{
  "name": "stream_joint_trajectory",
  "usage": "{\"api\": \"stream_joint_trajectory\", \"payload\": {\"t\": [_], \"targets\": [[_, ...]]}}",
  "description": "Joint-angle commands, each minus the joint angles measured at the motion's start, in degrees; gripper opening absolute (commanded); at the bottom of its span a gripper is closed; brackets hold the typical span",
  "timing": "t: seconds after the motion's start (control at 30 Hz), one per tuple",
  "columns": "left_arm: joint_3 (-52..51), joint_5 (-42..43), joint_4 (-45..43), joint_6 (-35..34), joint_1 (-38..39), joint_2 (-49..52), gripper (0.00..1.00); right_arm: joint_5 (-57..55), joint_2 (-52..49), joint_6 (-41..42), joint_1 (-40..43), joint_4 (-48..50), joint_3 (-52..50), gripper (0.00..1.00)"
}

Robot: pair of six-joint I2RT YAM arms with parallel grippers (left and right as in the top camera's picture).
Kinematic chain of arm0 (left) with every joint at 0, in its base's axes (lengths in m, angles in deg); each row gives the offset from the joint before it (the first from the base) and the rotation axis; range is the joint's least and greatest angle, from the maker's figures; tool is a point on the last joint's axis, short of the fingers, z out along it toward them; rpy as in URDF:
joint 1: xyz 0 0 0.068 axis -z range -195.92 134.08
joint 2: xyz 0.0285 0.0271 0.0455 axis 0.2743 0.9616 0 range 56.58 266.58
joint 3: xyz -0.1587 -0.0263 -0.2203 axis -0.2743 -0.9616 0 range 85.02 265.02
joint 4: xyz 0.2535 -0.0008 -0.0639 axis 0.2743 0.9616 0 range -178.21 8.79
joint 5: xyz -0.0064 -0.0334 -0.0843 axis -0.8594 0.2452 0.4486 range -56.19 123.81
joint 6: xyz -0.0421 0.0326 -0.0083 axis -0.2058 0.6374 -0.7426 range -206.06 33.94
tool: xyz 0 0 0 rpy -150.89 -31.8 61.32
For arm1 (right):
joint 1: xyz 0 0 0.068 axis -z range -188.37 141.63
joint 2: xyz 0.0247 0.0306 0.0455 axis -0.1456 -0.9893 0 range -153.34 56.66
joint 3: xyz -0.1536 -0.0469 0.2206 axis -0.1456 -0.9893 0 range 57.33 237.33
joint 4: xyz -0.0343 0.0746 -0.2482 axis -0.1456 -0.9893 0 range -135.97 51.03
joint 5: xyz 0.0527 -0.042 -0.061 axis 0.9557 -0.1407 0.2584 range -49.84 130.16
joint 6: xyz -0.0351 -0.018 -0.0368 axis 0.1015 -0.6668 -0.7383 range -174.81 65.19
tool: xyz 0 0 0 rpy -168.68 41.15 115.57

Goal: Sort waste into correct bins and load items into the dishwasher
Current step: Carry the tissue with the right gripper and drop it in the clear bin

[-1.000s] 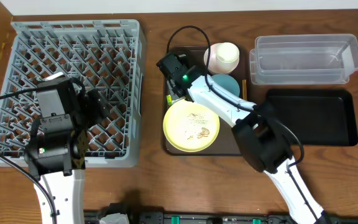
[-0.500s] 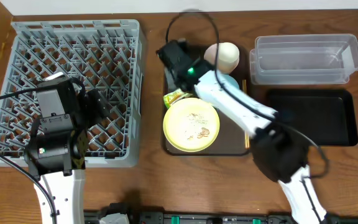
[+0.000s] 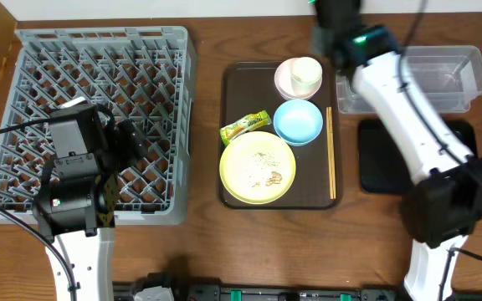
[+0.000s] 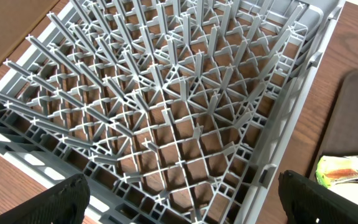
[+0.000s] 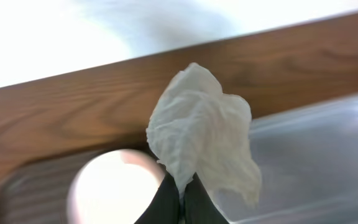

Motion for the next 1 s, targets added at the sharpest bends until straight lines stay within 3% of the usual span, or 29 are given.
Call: {"api": "stream_joint_trajectory", "payload": {"t": [0.0,0.1,0.17,0.23,0.27,0.33,0.37,0.47,0.6,0.77,0.97], "targets": [[1.36,-0.50,0.15,-0.70,-0.31,0.11,0.98,-1.09,-0.02,1.44,5.25,-2.45,0.00,0.01],[1.36,-0.50,0.15,-0.70,-0.31,0.11,0.98,3.06,-0.07,1.62,8.90,-2.91,-1.27,0.01],[1.36,-0.50,0.15,-0.70,-0.31,0.11,0.98,5.70,-0.33,1.57,10.45,-2.95,-1.88,0.08],[1.36,-0.50,0.15,-0.70,-0.31,0.11,0.98,7.50,-0.72,1.55,11.67,-2.95,-2.60,0.44],[1.36,-0.50,0.15,-0.70,-0.31,0.11,0.98,7.89,-0.92,1.55,12.04,-2.95,-2.93,0.70],[1.36,-0.50,0.15,-0.70,-0.31,0.11,0.98,8.81,-1.22,1.55,12.35,-2.69,-3.65,0.93],[1.36,-0.50,0.15,-0.70,-0.31,0.11,0.98,9.57,-1.25,1.53,12.37,-2.38,-4.13,0.99],[1.36,-0.50,0.17,-0.70,-0.31,0.11,0.98,15.26,-1.25,-0.31,12.04,-2.56,-4.72,0.99],[1.36,-0.50,0.15,-0.70,-0.31,0.11,0.98,36.04,-1.07,-9.05,10.56,-2.64,-4.70,0.99],[1.36,-0.50,0.15,-0.70,-0.31,0.11,0.98,51.78,-1.07,-15.23,6.23,-1.33,-4.70,0.99],[1.36,-0.50,0.15,-0.70,-0.31,0.11,0.98,55.65,-1.09,-15.85,-2.97,0.33,-4.74,0.99]]}}
